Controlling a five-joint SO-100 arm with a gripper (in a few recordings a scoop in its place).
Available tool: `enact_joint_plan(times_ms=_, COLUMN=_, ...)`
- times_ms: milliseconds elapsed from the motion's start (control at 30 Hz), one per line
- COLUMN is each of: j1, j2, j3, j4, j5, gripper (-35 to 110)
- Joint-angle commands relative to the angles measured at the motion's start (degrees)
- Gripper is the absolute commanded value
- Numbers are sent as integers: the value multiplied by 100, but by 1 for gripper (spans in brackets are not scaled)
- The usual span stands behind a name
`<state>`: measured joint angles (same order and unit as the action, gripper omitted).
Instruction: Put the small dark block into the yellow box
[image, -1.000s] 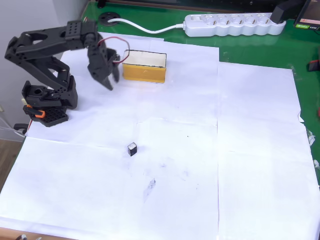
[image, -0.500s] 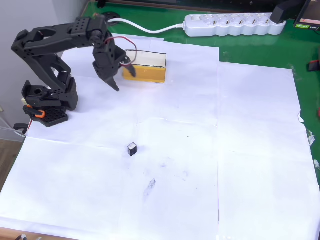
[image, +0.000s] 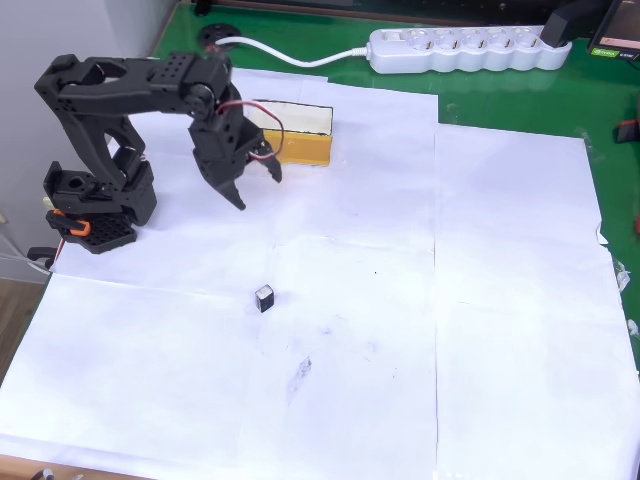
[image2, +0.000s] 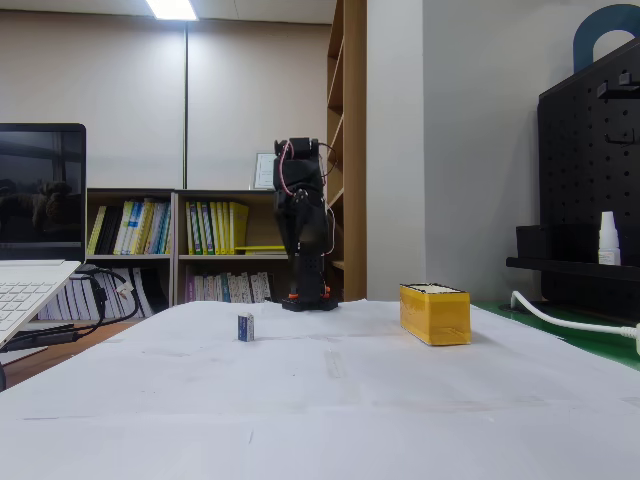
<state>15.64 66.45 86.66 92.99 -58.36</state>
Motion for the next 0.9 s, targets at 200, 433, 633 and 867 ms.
enact_joint_plan(times_ms=200, j1=580, j2=396, j3=1169, j4=-79, j5=-360, gripper=24)
enact_joint_plan(times_ms=433, j1=1116, j2=861, j3=1213, j4=-88, j5=-756, gripper=24)
enact_joint_plan(times_ms=633, j1=1477, j2=1195, j3=1301, j4=-352, j5=-1389, gripper=24)
enact_joint_plan(times_ms=867, j1=1731, j2=1547, j3=1433, j4=-624, j5=-1635, gripper=24)
